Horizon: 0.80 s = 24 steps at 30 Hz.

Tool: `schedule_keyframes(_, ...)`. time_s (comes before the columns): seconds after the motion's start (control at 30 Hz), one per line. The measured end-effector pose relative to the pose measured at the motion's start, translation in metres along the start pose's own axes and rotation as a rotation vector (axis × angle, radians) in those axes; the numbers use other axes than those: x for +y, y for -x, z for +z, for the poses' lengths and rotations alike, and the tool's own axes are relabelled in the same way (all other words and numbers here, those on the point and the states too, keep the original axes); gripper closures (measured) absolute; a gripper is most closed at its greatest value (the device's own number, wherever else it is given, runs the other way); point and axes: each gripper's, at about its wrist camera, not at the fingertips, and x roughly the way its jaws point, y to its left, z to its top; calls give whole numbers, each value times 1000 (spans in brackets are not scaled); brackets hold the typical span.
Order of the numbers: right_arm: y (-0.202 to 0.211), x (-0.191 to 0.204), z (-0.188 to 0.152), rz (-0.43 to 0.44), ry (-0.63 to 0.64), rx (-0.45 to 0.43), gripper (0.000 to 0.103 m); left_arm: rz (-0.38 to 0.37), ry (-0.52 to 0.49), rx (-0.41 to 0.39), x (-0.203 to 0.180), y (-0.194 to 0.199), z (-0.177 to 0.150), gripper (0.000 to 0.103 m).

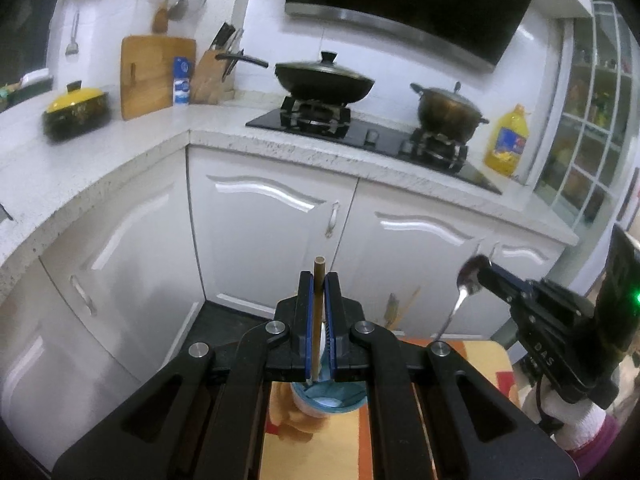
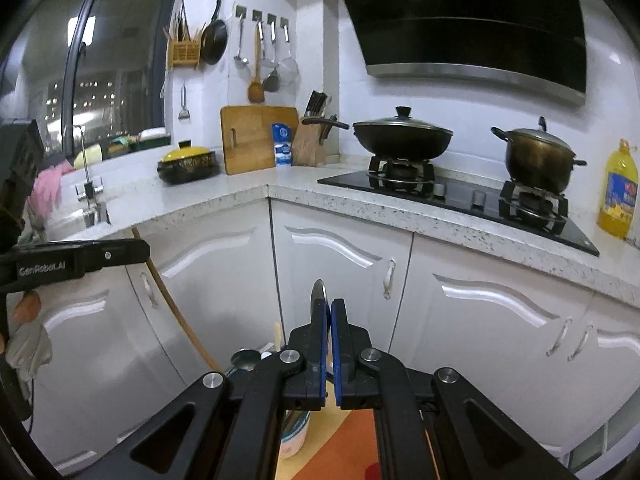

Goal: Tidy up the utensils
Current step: 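Lower the chopstick into the cup and open the left tool while the right tool releases the spoon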

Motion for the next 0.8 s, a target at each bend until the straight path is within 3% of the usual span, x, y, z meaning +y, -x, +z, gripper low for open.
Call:
schedule_keyframes(0.5,-81,18,-16,-70,126,37,101,-4,34,81,9,-55,-15,99)
schedule_keyframes(0.8,-101,20,-46,-8,112,136,101,-10,33,115,4,-73,-25,99)
